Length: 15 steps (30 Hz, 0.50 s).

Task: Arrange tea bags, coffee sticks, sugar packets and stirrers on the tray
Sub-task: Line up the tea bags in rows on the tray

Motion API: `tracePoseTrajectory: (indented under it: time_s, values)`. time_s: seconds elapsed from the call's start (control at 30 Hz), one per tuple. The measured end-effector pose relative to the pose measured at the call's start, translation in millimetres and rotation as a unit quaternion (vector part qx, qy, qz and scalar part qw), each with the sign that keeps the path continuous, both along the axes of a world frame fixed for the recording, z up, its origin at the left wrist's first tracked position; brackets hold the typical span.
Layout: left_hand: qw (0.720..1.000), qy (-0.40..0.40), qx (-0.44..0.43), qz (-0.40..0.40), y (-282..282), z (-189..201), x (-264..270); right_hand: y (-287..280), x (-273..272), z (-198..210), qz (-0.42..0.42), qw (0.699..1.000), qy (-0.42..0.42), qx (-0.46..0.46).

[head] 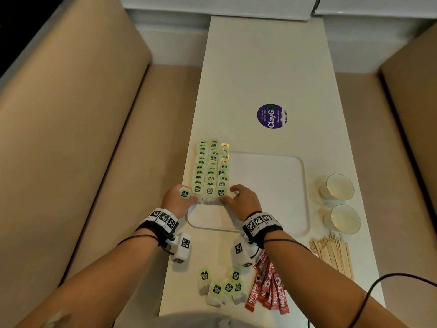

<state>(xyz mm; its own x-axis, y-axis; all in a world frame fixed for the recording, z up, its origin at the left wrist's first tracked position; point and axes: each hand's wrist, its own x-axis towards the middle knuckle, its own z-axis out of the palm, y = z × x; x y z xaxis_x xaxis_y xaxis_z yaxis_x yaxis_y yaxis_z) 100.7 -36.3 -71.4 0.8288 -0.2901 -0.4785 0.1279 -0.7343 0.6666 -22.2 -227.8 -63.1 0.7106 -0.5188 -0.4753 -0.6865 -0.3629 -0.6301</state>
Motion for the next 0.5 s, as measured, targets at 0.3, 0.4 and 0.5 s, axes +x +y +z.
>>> tracePoseTrajectory:
  time_s: [0.3,0.4,0.5]
  values:
    - [1.0,-0.001,0.008,-0.001,-4.8,2.5,2.2,-2.0,6.3,-1.0,0.016,1.0,-0.006,-0.004]
    - [1.0,-0.001,0.004,0.004,-5.6,3.1,2.4,-2.9,7.9,-3.3,0.013,1.0,-0.003,0.0]
    - [1.0,-0.001,0.006,0.003,-5.5,4.8,2.1,-2.7,9.5,-5.2,0.013,1.0,-0.003,0.001]
